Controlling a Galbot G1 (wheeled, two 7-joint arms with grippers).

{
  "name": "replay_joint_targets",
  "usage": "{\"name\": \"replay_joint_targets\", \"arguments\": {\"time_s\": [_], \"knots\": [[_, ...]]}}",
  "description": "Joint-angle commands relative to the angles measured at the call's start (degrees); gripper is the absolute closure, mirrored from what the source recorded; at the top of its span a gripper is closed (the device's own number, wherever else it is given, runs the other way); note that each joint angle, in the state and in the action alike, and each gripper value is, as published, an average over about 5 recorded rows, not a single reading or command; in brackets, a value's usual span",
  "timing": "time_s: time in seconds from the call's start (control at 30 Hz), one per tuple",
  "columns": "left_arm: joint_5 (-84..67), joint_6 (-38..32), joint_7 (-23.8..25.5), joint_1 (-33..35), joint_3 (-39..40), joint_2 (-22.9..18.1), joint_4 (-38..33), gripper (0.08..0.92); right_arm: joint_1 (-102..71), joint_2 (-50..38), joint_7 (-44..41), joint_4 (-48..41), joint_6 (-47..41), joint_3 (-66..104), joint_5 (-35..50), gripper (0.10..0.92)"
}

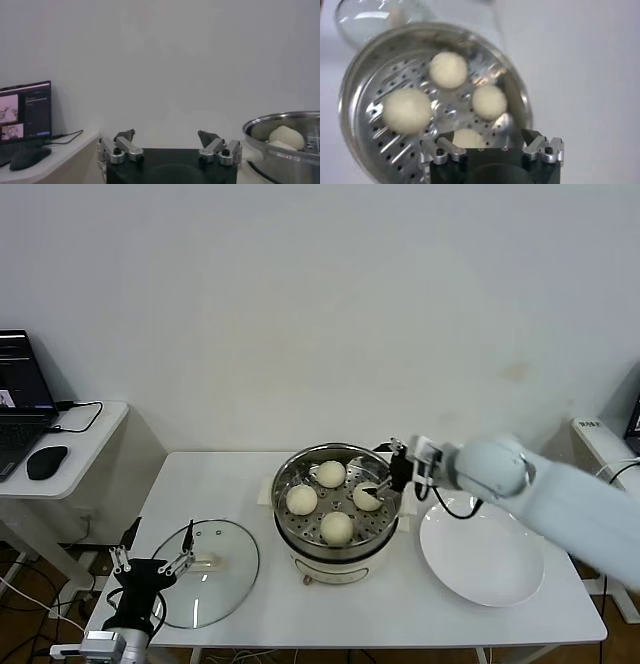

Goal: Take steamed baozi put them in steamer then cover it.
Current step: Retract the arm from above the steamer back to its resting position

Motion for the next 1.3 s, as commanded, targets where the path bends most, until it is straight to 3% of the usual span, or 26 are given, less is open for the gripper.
{"name": "replay_joint_targets", "arguments": {"time_s": [0.03, 0.37, 0.6, 0.77, 0.87, 1.07, 1.3], "knots": [[1.28, -0.70, 0.06, -0.03, 1.05, -0.05, 0.79, 0.177, -51.49, 1.60, 15.07, 6.53, 19.73, 46.01, -5.96, 0.203], [12.94, -1.01, -1.47, -0.62, 2.64, 0.51, 4.67, 0.177, -73.21, 29.91, 9.03, 8.69, 33.01, 72.24, -18.05, 0.203], [39.04, -3.45, -1.92, -0.03, 1.20, 1.06, 9.23, 0.177, -80.32, 44.18, 6.50, 10.15, 35.55, 79.45, -19.43, 0.203], [67.48, -7.89, -2.55, 3.09, -3.16, 0.87, 12.56, 0.177, -83.99, 47.99, 7.95, 9.80, 36.28, 82.14, -19.17, 0.203], [76.11, -8.13, -3.08, 5.05, -3.74, 1.52, 13.42, 0.177, -85.21, 48.78, 9.34, 9.69, 36.35, 83.99, -19.14, 0.203], [84.52, -7.26, -4.28, 4.70, -2.95, 2.77, 16.65, 0.177, -85.37, 49.47, 11.44, 8.22, 36.82, 87.07, -19.93, 0.203], [84.61, -6.32, -4.16, -1.65, -0.69, 2.74, 21.09, 0.177, -85.33, 50.68, 12.70, 7.53, 37.18, 88.16, -20.74, 0.203]]}}
